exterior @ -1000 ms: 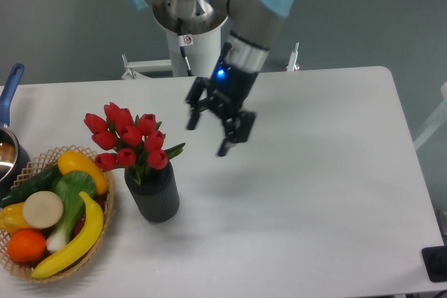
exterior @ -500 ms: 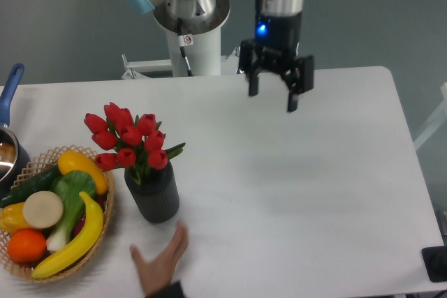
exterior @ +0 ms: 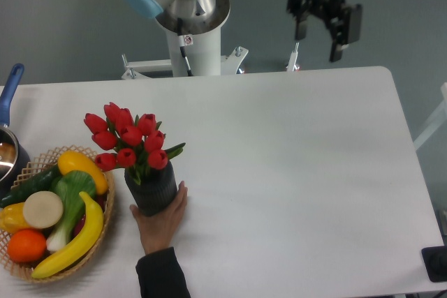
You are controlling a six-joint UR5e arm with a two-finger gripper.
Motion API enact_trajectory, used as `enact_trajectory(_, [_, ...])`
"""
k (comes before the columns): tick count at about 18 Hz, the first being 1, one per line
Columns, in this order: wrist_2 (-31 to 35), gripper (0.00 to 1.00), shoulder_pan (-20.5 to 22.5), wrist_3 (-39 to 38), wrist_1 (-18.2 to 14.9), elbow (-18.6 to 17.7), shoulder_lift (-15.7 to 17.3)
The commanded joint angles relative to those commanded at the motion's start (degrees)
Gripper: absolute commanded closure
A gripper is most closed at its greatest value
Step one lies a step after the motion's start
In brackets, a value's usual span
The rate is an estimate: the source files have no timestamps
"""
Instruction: Insert the flowers into the vase
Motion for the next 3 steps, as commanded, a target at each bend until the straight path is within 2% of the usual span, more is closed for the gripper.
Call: enact_trajectory(3, [-0.1, 0.0, 1.4, 3.5, -0.5, -0.1, 0.3])
